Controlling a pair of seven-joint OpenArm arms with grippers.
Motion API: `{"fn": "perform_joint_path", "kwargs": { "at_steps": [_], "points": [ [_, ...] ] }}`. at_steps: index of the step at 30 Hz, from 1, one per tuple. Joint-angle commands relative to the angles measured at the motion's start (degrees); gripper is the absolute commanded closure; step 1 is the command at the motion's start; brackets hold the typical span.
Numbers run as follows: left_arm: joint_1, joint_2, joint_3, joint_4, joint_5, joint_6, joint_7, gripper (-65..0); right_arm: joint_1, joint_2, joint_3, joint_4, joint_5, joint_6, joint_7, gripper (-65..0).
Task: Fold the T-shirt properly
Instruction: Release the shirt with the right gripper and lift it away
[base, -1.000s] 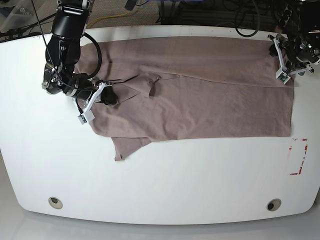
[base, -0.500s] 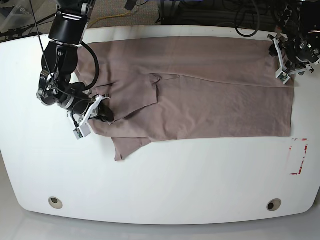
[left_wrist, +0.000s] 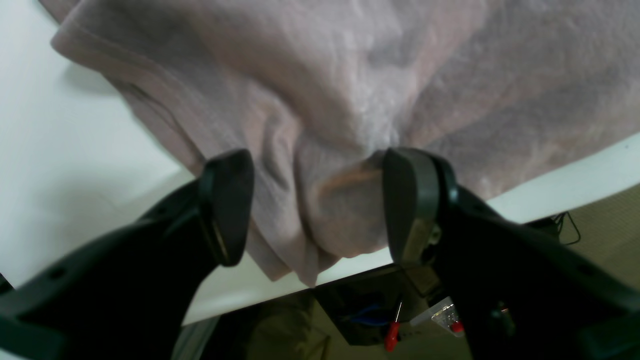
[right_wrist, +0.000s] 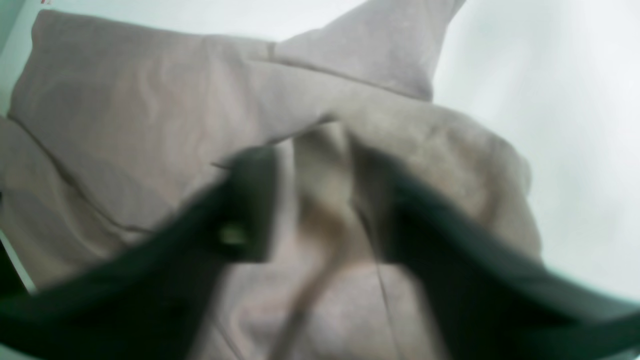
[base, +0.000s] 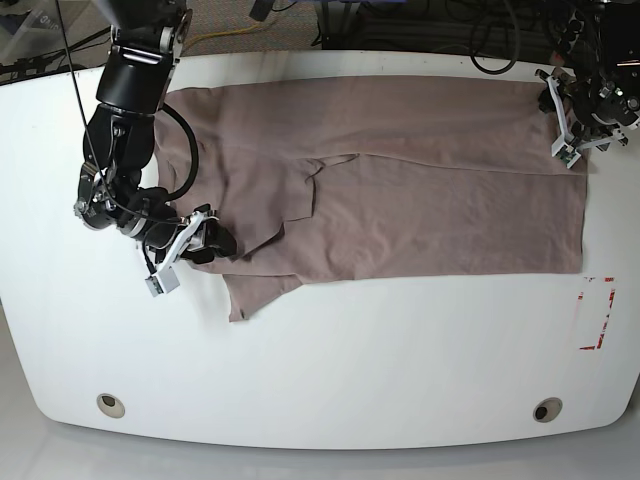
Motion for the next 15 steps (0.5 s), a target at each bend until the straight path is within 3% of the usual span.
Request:
{"fn": "perform_joint_path", "kwargs": {
  "at_steps": [1,2,4,9,15],
  "points": [
    [-0.1,-1.0,-0.3,0.7,0.1,0.1,-0.2,-37.8,1.5,3.4,0.4,0.9,1.0,0.3,1.3,-42.0],
    [-0.1,-1.0,-0.3,0.7,0.1,0.1,-0.2,-37.8,1.5,4.1,0.4,0.9,1.0,0.3,1.7,-46.1],
    [-0.1,-1.0,-0.3,0.7,0.1,0.1,-0.2,-37.8,1.6,4.7,0.4,0.1,0.5,0.3,3.8,-48.5],
    [-0.4,-1.0,-0.3,1.1,-0.3,0.1,-0.2,-37.8,6.1,6.1,0.3,-7.3,-6.8,0.3,6.9,-46.1],
    [-2.5,-1.0,-0.4,1.3,-0.3,0.1,-0.2,-37.8,14.1,6.1,0.0,-20.6,-14.0,0.3,14.7,-43.8]
  ]
}}
